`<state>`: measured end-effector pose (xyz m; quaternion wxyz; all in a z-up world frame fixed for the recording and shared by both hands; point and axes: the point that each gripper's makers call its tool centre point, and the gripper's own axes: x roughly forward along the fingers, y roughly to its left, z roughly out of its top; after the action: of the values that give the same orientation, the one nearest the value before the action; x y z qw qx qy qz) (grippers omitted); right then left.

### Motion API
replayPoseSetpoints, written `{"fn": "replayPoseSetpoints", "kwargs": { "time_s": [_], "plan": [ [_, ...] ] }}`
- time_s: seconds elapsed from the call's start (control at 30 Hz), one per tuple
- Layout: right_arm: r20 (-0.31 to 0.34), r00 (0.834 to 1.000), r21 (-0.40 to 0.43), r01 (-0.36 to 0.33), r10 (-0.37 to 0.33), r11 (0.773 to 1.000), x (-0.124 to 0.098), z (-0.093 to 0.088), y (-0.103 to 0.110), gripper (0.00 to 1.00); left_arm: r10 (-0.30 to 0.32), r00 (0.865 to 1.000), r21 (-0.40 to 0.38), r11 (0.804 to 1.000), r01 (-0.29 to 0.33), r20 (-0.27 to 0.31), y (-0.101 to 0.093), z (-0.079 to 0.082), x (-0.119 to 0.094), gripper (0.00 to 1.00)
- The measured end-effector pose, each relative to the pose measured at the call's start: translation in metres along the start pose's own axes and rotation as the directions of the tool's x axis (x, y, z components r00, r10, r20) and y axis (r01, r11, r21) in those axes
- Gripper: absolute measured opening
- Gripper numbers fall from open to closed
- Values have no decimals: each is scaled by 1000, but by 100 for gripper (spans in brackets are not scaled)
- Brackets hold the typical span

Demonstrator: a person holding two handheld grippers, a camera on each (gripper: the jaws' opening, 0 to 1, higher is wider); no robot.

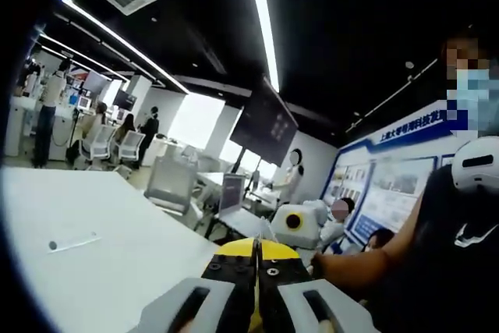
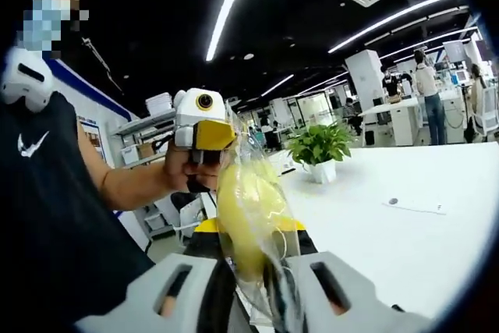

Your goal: Compare the silicone blocks by pressing each to a similar depth, holding the contact briefly, and releasing to observe deformation and rebound differences across the visible hardness samples.

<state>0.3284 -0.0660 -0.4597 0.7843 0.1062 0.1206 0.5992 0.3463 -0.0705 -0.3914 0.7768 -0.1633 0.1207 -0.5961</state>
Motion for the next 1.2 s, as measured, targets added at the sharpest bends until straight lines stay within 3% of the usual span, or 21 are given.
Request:
{"fn": "replayPoseSetpoints", "kwargs": {
  "time_s": [0.07,0.1,0.13,0.17,0.23,0.97,1.2],
  "plan": [
    [3,1000,19,2,-2,1000,-1,0,0,6,0,1000,-1,1000,0,3,-1,0,0,0],
    [-8,1000,100,-19,20,995,-1,-1,4,6,4,1000,-4,1000,-4,0,-1,0,0,0],
    [-10,1000,104,-17,18,994,-1,-1,4,6,7,1000,-4,1000,-7,0,-1,0,0,0],
    [2,1000,46,4,-4,999,-1,1,2,6,2,1000,-8,1000,-2,2,-2,0,0,0],
    [-17,1000,85,-10,11,996,-2,-1,5,5,9,1000,-7,1000,-9,0,-1,0,0,0],
    [-72,997,101,-7,14,995,0,-13,7,4,100,995,84,992,-98,-19,4,-11,-4,0],
    [-84,996,57,-11,16,998,2,-16,10,4,93,995,85,992,-90,-28,1,-14,-9,0]
  ]
}}
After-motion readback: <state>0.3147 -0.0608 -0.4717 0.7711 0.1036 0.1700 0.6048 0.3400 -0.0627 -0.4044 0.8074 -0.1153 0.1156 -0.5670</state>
